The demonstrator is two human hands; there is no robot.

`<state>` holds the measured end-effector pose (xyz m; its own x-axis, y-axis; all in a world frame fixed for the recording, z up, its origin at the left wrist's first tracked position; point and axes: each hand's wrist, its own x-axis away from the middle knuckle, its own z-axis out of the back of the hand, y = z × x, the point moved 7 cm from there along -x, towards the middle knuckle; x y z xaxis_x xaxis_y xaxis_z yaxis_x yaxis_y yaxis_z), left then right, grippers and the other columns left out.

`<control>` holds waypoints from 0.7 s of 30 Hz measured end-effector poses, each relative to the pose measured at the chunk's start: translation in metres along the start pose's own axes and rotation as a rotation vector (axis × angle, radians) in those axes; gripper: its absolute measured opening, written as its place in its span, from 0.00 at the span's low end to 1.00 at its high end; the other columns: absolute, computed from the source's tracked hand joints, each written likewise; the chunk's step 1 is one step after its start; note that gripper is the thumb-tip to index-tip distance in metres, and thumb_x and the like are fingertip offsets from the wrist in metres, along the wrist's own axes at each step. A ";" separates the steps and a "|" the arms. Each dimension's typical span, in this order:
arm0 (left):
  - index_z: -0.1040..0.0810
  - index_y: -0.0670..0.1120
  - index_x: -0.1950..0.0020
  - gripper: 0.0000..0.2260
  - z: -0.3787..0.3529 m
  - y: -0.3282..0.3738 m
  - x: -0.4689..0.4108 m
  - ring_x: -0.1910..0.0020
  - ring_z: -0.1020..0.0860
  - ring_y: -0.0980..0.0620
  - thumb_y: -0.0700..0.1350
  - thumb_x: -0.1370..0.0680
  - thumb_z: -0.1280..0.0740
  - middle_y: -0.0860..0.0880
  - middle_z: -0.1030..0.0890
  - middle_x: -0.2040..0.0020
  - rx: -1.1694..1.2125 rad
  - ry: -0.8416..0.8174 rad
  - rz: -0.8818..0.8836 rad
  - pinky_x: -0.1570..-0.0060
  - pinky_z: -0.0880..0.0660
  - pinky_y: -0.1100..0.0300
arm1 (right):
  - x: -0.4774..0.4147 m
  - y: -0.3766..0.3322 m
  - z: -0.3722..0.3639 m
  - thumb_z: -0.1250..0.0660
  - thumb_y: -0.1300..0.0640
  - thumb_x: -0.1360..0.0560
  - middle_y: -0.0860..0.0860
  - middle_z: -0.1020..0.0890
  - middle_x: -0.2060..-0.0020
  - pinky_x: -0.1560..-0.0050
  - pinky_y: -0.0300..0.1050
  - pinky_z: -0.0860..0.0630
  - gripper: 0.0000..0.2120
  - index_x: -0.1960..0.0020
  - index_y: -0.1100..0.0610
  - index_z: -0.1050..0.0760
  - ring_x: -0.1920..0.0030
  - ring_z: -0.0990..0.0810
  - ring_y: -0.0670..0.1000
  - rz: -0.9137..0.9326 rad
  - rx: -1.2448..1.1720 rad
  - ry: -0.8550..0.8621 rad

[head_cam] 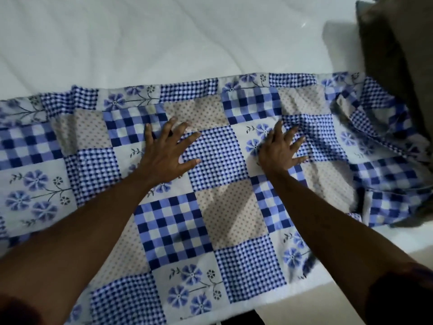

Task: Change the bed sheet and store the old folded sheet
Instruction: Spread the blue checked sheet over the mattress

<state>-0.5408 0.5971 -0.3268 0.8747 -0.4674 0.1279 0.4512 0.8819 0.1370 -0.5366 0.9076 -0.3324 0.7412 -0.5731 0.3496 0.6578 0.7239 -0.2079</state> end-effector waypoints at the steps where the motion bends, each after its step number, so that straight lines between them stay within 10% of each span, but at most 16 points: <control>1: 0.43 0.60 0.20 0.33 0.000 -0.007 0.002 0.20 0.46 0.43 0.72 0.22 0.48 0.51 0.41 0.20 0.004 0.007 0.026 0.30 0.50 0.27 | -0.002 -0.009 -0.001 0.56 0.44 0.15 0.49 0.55 0.18 0.29 0.77 0.61 0.23 0.20 0.40 0.49 0.20 0.60 0.59 0.020 -0.013 0.001; 15: 0.23 0.47 0.38 0.18 0.033 -0.037 0.001 0.38 0.27 0.38 0.52 0.24 0.39 0.44 0.23 0.40 -0.053 0.143 0.339 0.32 0.42 0.29 | -0.026 -0.103 0.005 0.43 0.37 0.19 0.48 0.46 0.19 0.25 0.63 0.46 0.28 0.21 0.41 0.41 0.20 0.48 0.57 0.334 0.018 -0.165; 21: 0.29 0.50 0.27 0.27 0.043 -0.013 -0.025 0.33 0.30 0.38 0.57 0.25 0.36 0.42 0.28 0.30 0.015 0.197 0.164 0.34 0.37 0.36 | -0.042 -0.027 0.053 0.31 0.40 0.25 0.56 0.38 0.24 0.35 0.64 0.31 0.37 0.22 0.49 0.42 0.28 0.36 0.64 0.139 0.012 0.203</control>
<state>-0.5760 0.5945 -0.2897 0.9543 -0.2956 -0.0444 0.2989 0.9432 0.1447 -0.5927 0.9327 -0.2935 0.8369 -0.5322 0.1279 0.5470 0.8049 -0.2301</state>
